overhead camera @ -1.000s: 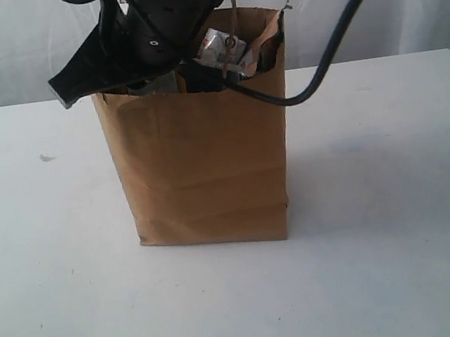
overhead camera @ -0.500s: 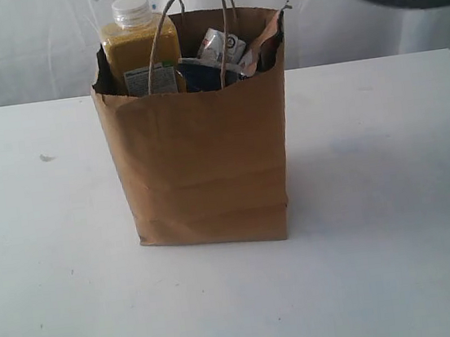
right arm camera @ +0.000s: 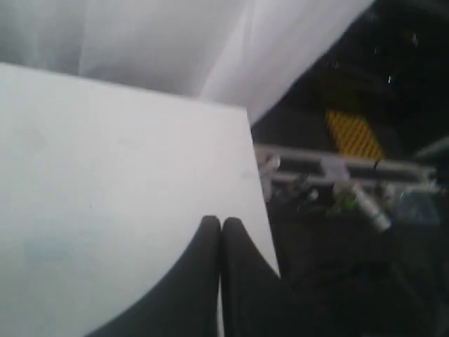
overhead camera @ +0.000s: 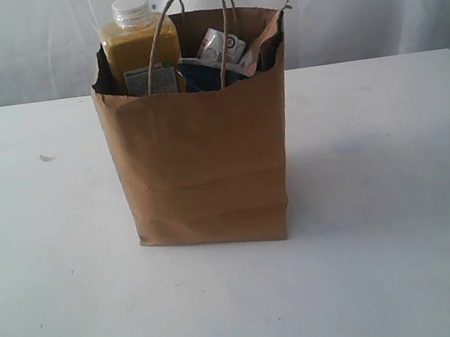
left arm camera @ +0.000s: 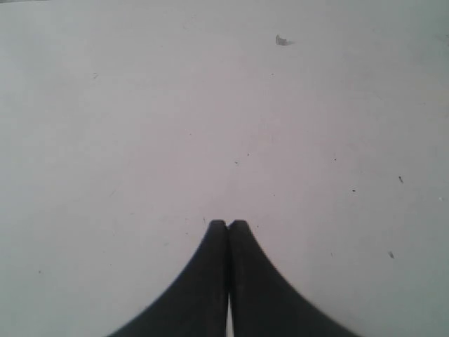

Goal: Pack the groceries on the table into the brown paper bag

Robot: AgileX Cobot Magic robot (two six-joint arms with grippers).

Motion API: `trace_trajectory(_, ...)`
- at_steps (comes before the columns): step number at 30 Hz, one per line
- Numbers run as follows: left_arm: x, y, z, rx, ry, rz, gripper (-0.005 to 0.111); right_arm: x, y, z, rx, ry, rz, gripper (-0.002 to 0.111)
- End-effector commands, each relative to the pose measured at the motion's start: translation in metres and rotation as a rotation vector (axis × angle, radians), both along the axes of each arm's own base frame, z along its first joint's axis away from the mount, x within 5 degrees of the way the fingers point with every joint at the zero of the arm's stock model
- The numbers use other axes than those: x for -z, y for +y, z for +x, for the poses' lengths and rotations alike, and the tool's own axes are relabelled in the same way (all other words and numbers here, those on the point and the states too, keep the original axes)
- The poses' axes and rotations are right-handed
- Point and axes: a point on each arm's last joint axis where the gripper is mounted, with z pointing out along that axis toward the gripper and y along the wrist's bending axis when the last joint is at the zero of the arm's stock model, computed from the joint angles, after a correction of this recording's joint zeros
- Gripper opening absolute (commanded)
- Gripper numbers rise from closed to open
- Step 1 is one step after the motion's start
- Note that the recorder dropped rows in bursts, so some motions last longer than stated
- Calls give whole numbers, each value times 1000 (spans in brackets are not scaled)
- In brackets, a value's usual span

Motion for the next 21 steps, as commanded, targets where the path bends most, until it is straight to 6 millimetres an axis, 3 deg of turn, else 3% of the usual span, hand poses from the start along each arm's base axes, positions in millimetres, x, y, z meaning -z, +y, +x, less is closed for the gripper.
trace_trajectory(1, 0, -1, 0, 2, -7, -15, 0, 48, -47, -2, 75, 256, 168, 0)
trace_trajectory(6, 0, -1, 0, 2, -7, -15, 0, 106, -97, -22, 170, 476, 256, 0)
trace_trajectory(10, 0, -1, 0, 2, -7, -15, 0, 112, -119, -53, 181, 264, 260, 0)
trace_trajectory(16, 0, -1, 0, 2, -7, -15, 0, 97, -103, -121, 39, -263, 246, 0)
trace_trajectory(21, 0, -1, 0, 2, -7, -15, 0, 106, -88, -171, 3, -471, 314, 0)
